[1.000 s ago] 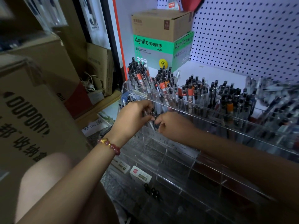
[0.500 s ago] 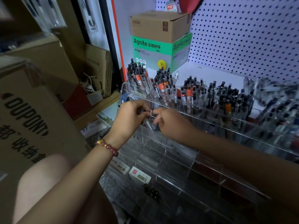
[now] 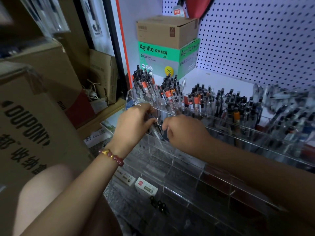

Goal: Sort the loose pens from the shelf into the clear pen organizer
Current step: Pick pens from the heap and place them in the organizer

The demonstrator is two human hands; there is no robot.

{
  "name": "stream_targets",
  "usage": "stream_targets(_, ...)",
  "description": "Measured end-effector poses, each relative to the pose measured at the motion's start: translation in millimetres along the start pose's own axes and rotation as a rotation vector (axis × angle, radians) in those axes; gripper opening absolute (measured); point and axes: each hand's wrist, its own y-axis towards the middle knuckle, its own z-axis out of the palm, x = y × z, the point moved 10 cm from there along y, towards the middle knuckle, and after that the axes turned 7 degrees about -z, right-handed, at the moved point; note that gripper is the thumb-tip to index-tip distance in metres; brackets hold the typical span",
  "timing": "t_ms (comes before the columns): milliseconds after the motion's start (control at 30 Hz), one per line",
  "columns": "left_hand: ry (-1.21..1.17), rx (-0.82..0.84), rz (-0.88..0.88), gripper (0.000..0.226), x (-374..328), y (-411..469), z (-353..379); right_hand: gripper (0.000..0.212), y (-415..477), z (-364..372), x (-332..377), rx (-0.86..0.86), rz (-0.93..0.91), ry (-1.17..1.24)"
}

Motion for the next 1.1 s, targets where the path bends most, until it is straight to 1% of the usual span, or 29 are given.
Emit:
stream_targets(67,0.056,-0.088,0.032,0.015,-11,1,-16,0.024,-3,-19,11,-0.102,-0.065,0.024)
stream_targets(167,0.015,-0.227,0.091,0.012,-35,1,-43,0.018,-15,-62,22,-0.328,-0.148,0.098)
stream_targets(233,-0.048,-0.305,0.154,0.014,-55,1,-62,0.015,-30,-99,17,-0.494,-0.154,0.107)
stream_targets(300,-0.108,-0.342,0.224,0.014,-79,5,-76,0.013,-46,-134,-1,-0.622,-0.130,0.166)
stream_targets(333,-0.138,-0.330,0.251,0.014,-90,10,-78,0.012,-52,-149,-15,-0.672,-0.108,0.205)
stream_targets(400,-0.175,-0.249,0.315,0.015,-118,24,-71,0.013,-65,-176,-52,-0.748,-0.035,0.268)
stream_targets(500,-0.172,-0.097,0.465,0.021,-170,48,-46,0.019,-80,-199,-119,-0.780,0.070,0.315)
stream_targets(567,-0.183,-0.012,0.532,0.016,-202,65,-25,0.024,-91,-202,-169,-0.747,0.169,0.304)
stream_targets(633,-0.214,0.079,0.553,0.008,-227,83,-1,0.025,-101,-197,-219,-0.662,0.279,0.275)
stream_targets(767,-0.239,0.206,0.558,0.008,-262,108,42,0.015,-115,-166,-291,-0.399,0.433,0.064)
stream_targets(867,-0.242,0.245,0.522,0.010,-274,119,62,0.026,-119,-135,-320,-0.158,0.513,-0.156)
stream_targets(933,-0.272,0.252,0.492,0.011,-278,121,70,0.032,-117,-121,-328,-0.069,0.492,-0.220)
stream_targets(1000,-0.293,0.270,0.462,0.012,-279,121,78,0.035,-111,-111,-326,-0.014,0.422,-0.267)
stream_targets(1100,-0.273,0.282,0.448,0.013,-276,120,87,0.036,-98,-108,-315,-0.005,0.316,-0.331)
